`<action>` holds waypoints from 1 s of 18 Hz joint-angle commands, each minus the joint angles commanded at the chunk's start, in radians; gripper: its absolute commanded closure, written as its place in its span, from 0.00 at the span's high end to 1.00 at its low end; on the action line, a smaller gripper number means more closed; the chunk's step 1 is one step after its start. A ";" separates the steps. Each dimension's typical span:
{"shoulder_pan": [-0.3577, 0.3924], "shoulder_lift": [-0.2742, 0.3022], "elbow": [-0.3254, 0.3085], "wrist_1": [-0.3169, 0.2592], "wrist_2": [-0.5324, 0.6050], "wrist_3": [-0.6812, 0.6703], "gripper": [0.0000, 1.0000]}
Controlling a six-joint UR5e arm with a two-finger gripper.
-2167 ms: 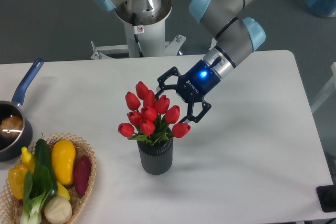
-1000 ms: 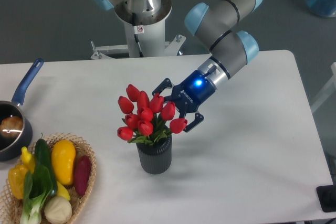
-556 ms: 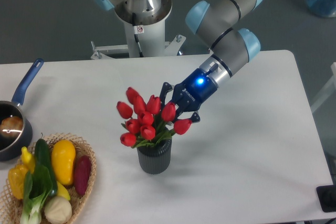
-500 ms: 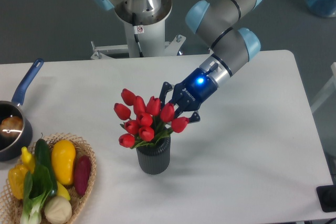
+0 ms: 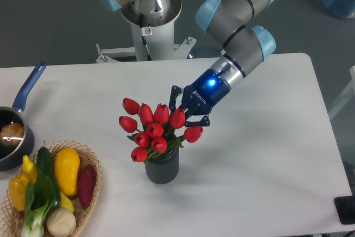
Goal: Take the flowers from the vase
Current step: 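Close the gripper on the tulip stems and begin lifting, then lift the tulip bouquet up out of the grey vase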
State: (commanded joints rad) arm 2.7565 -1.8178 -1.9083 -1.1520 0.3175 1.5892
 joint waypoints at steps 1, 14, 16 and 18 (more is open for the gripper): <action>0.000 0.008 0.000 -0.002 -0.002 -0.012 0.03; 0.003 0.091 0.021 -0.005 -0.044 -0.176 0.00; 0.005 0.103 0.023 -0.005 -0.051 -0.181 0.00; 0.005 0.114 0.023 -0.005 -0.070 -0.195 0.00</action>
State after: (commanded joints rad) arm 2.7612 -1.7043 -1.8853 -1.1566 0.2471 1.3945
